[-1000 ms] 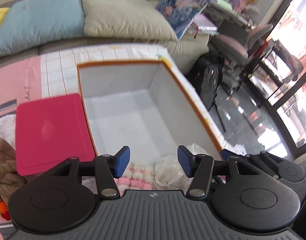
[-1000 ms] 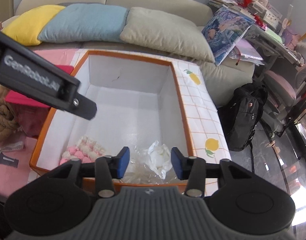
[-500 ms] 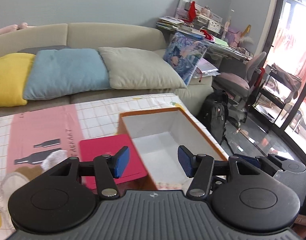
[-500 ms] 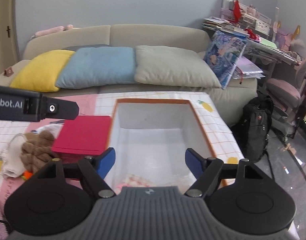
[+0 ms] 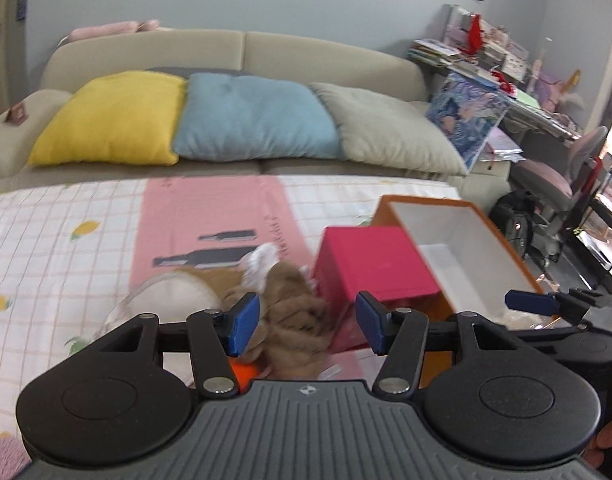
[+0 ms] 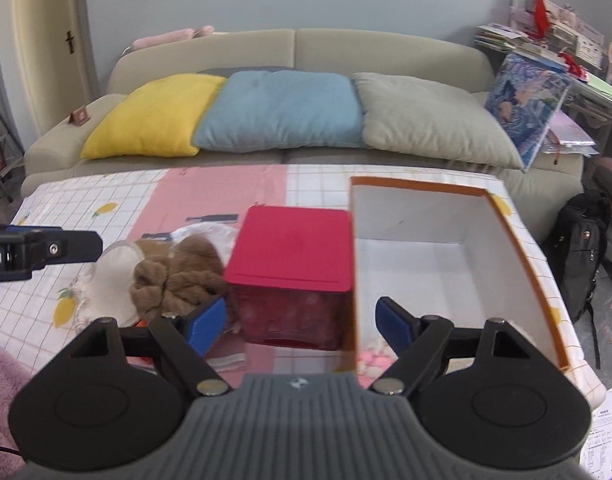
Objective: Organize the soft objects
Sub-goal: 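Move both tools back toward the remaining pile, then grasp the white round pad with the left gripper while the right gripper grasps the brown plush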
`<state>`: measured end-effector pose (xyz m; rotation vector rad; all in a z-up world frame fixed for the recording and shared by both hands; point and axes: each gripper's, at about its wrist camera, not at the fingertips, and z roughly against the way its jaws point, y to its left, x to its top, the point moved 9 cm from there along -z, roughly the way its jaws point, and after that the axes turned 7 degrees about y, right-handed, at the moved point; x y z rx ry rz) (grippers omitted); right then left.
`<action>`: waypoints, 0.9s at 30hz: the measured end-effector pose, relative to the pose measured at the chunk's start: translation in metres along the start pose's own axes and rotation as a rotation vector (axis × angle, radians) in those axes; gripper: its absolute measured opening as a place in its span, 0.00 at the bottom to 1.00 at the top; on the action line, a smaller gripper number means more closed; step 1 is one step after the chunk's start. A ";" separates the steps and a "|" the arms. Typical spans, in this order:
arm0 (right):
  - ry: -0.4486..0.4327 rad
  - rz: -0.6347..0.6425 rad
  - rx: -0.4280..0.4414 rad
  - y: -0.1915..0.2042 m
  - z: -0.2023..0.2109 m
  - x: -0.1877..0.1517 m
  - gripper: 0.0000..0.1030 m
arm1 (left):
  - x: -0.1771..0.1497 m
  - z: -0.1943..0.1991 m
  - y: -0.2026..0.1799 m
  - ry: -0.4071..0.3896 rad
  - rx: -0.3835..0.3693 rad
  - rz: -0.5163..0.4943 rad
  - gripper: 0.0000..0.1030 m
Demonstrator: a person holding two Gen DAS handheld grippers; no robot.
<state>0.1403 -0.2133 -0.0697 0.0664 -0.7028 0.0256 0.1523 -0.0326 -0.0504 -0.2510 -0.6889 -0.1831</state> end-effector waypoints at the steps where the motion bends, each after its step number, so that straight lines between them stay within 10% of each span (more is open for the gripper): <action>1: 0.009 0.012 0.010 0.007 -0.004 -0.001 0.79 | -0.005 -0.001 0.008 0.009 0.010 0.014 0.63; 12: 0.089 0.154 0.082 0.070 -0.051 -0.008 0.77 | -0.041 -0.018 0.076 0.088 0.079 0.102 0.63; 27: 0.194 0.376 0.105 0.121 -0.122 -0.022 0.69 | -0.067 -0.081 0.111 0.239 0.259 -0.217 0.63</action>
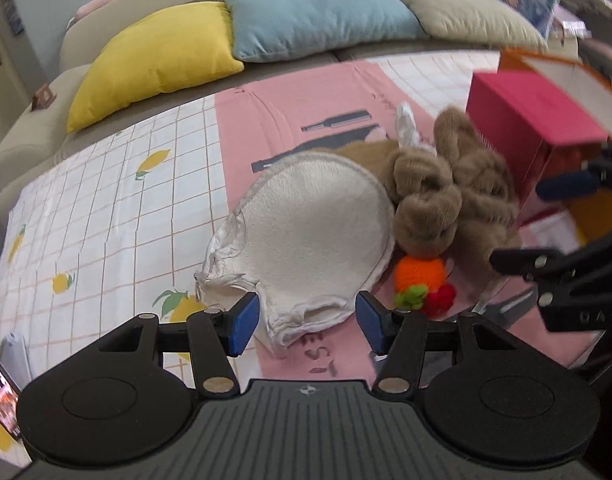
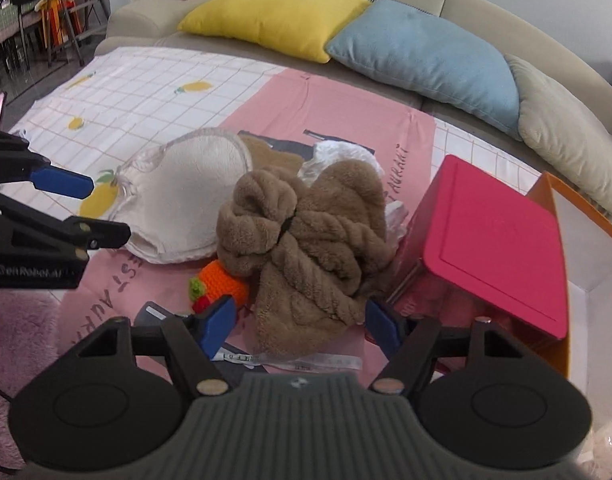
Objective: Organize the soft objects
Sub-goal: 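Grasp the white round pad with the left gripper while the right gripper grasps the brown plush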
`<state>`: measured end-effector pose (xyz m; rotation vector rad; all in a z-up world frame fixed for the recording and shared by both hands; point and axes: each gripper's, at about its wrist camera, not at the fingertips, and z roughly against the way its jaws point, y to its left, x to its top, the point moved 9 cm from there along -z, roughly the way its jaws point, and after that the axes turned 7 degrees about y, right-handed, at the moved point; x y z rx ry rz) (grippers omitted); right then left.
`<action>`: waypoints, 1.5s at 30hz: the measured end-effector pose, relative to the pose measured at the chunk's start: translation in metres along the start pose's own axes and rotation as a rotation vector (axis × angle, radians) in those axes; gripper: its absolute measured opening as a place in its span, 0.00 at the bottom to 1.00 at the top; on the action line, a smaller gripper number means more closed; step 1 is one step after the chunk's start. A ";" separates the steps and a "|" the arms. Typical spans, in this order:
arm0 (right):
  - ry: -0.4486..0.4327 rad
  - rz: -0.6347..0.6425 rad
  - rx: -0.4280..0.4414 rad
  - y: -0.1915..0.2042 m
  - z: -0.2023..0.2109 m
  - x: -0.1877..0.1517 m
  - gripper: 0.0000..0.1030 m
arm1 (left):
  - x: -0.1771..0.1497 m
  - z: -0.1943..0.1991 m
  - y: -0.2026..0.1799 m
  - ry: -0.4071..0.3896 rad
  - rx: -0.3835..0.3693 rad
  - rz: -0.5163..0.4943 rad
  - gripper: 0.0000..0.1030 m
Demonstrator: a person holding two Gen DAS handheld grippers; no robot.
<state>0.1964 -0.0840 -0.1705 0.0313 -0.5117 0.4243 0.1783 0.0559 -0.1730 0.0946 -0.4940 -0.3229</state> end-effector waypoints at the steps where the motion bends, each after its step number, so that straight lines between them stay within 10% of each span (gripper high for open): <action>1: 0.006 0.005 0.002 0.002 -0.004 0.000 0.69 | -0.001 -0.004 -0.003 0.001 0.016 -0.036 0.63; 16: 0.050 -0.021 -0.064 0.004 -0.047 0.000 0.73 | -0.012 -0.058 -0.034 0.007 0.166 -0.348 0.72; 21: 0.056 -0.018 -0.101 0.004 -0.054 -0.002 0.48 | -0.011 -0.059 -0.038 -0.047 0.197 -0.374 0.71; 27: 0.039 -0.025 -0.098 -0.003 -0.045 -0.005 0.28 | -0.012 -0.057 -0.042 -0.030 0.195 -0.368 0.22; 45: -0.139 -0.058 -0.058 -0.011 0.032 -0.003 0.07 | 0.020 0.071 -0.008 -0.245 0.100 0.091 0.07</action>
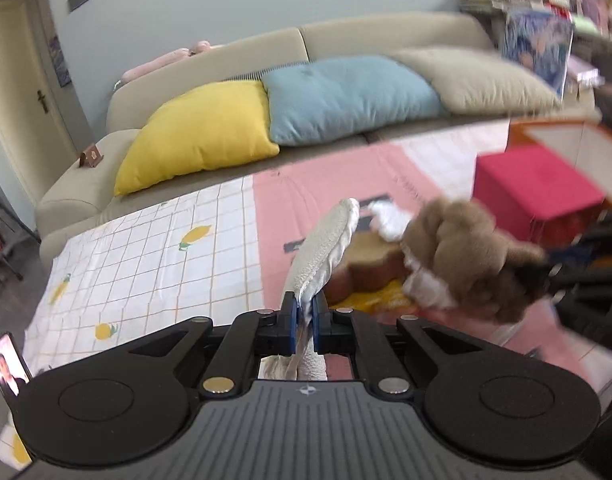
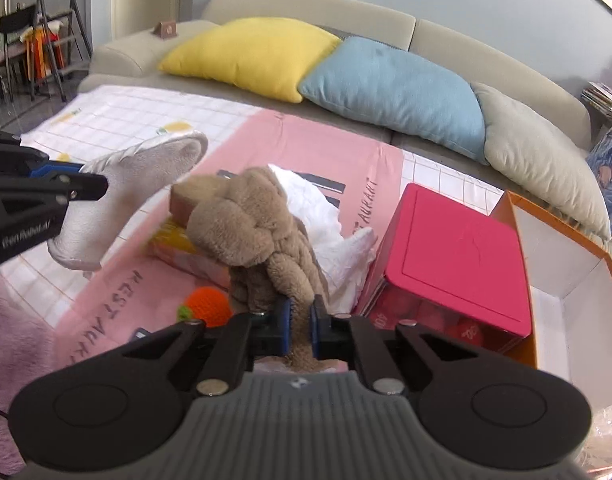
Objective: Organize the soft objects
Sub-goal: 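Grasp the white round pad with the left gripper while the right gripper grasps the brown plush, then lift the pad and plush into the white box and open both grippers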
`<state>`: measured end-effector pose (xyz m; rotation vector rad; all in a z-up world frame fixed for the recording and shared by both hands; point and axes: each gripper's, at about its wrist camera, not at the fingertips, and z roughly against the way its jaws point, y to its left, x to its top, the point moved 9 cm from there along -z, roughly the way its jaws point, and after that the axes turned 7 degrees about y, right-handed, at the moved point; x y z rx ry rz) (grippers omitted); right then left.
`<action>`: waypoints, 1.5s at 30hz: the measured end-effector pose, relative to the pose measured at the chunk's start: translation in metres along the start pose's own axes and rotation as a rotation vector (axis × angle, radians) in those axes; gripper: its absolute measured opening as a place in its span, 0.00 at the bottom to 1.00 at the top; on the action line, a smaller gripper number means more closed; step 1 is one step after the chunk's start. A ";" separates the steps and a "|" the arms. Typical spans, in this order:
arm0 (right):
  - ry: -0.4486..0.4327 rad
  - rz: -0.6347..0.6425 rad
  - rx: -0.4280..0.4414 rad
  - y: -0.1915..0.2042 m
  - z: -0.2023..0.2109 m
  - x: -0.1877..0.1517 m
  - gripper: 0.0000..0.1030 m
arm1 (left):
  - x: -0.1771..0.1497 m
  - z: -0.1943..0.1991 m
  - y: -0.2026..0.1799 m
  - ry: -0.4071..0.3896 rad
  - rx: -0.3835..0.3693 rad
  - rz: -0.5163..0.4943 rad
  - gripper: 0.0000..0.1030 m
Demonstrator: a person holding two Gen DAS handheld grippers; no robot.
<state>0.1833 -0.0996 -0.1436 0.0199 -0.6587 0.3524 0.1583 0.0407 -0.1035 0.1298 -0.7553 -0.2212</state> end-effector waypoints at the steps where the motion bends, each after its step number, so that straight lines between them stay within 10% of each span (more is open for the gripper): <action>1: -0.009 -0.004 0.003 0.000 0.005 0.000 0.07 | 0.002 0.005 -0.001 -0.005 -0.011 0.016 0.07; 16: -0.161 -0.071 0.011 -0.025 0.095 -0.009 0.07 | 0.022 0.063 -0.032 -0.059 -0.187 0.138 0.07; 36: -0.269 -0.375 -0.262 -0.200 0.153 -0.021 0.07 | 0.150 0.090 -0.183 -0.189 -0.545 -0.023 0.07; 45: -0.205 -0.424 -0.323 -0.265 0.128 -0.039 0.07 | 0.175 0.036 -0.258 -0.022 -0.668 0.033 0.07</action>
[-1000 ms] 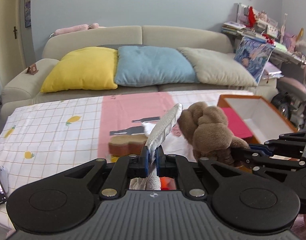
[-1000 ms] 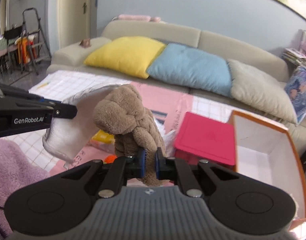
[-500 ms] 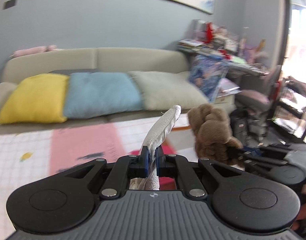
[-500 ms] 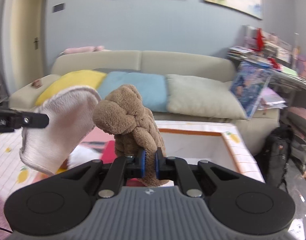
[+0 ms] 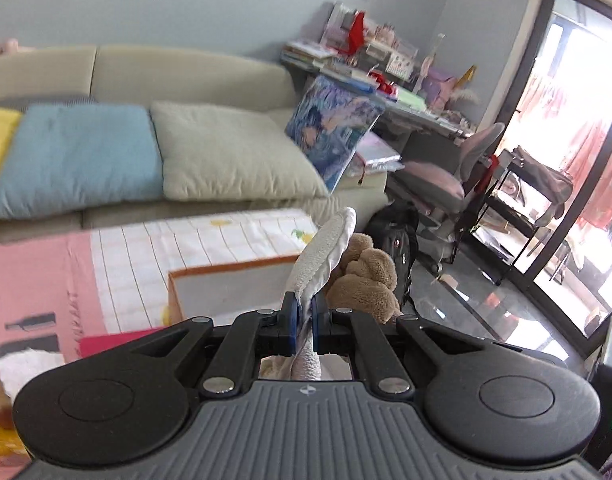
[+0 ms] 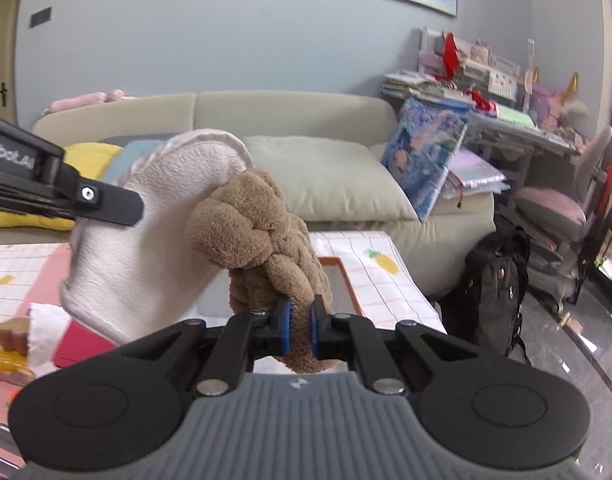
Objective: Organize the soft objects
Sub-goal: 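Lift the pad and plush into the white box and open both grippers, then move both tools back toward the tissue on the runner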
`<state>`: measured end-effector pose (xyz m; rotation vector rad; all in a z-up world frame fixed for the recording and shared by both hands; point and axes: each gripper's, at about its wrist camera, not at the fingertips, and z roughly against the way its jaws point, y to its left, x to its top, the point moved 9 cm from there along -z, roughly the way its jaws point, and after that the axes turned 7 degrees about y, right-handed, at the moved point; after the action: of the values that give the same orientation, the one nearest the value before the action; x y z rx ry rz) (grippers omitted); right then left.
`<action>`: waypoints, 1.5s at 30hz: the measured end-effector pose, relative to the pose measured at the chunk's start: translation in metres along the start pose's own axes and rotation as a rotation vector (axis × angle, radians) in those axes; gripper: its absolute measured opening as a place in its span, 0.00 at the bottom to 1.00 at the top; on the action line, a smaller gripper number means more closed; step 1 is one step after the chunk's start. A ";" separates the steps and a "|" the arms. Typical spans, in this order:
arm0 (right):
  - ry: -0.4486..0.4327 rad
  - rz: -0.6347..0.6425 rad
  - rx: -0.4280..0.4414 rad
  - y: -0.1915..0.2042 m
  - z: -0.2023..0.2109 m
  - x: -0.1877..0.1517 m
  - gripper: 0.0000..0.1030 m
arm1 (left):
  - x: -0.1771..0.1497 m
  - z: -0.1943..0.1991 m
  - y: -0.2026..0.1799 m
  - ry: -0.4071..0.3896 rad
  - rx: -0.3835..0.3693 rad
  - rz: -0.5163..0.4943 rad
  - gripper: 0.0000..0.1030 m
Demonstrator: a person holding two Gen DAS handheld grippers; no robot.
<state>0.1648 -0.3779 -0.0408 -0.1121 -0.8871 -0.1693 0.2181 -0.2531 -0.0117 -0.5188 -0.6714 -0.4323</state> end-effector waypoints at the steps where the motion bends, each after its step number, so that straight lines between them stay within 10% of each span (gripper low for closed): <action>1: 0.014 -0.005 0.001 -0.003 -0.006 -0.002 0.07 | -0.002 -0.010 0.002 0.029 -0.002 0.017 0.07; 12: 0.192 0.026 0.022 -0.002 -0.079 -0.037 0.07 | -0.036 -0.092 0.036 0.282 0.041 0.151 0.07; 26: 0.329 0.129 0.038 0.012 -0.111 -0.068 0.16 | -0.054 -0.110 0.043 0.387 0.138 0.074 0.18; 32: 0.321 0.166 0.045 0.020 -0.107 -0.062 0.30 | -0.045 -0.092 0.045 0.332 0.158 0.067 0.54; 45: 0.149 0.115 -0.013 0.015 -0.036 -0.028 0.66 | -0.013 0.013 0.022 -0.032 0.120 -0.118 0.80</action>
<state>0.1778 -0.3664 -0.0853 -0.1605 -0.7290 -0.0750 0.2147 -0.2255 -0.0181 -0.3746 -0.7566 -0.4924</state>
